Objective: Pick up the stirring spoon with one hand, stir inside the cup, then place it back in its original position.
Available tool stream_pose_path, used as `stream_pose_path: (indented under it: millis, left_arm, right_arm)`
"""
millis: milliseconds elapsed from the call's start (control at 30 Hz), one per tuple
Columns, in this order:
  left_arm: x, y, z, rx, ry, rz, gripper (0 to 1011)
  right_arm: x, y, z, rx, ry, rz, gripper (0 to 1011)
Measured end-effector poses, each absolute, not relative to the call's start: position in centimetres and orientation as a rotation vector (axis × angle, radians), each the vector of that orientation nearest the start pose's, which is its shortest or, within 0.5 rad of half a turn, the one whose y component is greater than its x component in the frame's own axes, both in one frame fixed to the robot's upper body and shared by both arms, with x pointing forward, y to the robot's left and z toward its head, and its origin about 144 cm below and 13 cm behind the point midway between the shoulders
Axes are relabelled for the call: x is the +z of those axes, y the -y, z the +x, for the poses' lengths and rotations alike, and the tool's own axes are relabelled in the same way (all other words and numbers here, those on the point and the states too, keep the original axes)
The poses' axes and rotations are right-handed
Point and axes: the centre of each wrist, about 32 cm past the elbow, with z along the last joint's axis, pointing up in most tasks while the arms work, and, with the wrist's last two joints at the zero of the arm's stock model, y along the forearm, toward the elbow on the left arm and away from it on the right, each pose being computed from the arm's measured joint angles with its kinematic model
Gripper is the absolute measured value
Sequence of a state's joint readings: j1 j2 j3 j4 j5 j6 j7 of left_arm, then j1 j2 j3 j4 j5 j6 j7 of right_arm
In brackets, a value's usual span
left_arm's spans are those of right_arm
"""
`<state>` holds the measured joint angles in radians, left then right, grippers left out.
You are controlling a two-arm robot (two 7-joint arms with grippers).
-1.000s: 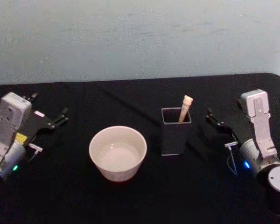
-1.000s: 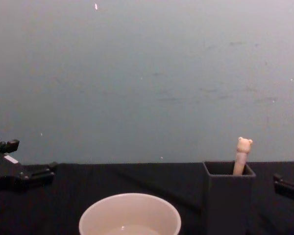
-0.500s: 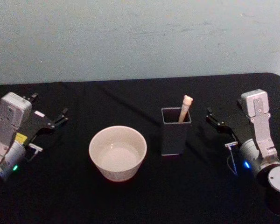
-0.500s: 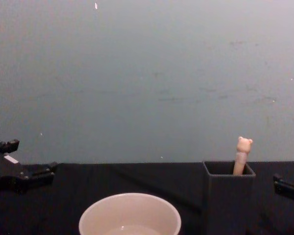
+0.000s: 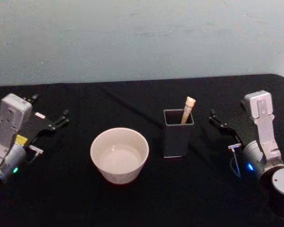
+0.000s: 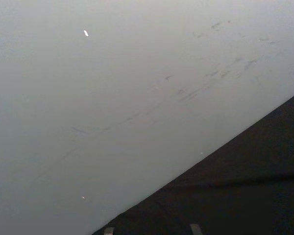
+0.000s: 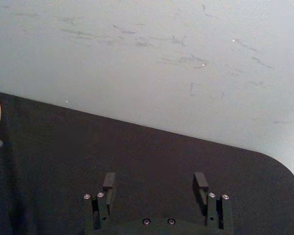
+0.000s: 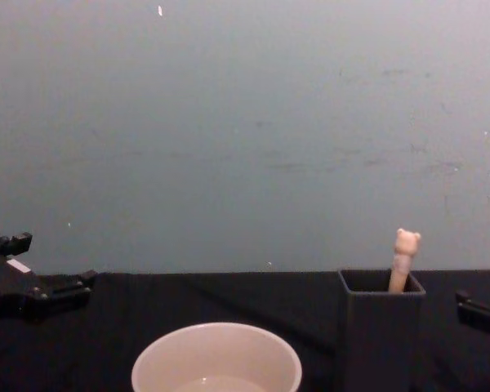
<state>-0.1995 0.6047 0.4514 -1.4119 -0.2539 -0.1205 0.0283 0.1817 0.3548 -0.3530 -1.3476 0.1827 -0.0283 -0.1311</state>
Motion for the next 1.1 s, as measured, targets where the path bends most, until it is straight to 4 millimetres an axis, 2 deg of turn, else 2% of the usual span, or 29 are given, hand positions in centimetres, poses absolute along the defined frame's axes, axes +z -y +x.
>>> stream_pose_path:
  millis: [1100]
  left_arm:
    - [113.98, -30.97, 48.86, 1.248, 0.285, 0.304, 1001]
  right_arm:
    - [111.72, 25.23, 49.43, -1.43, 0.116, -0.245, 1002]
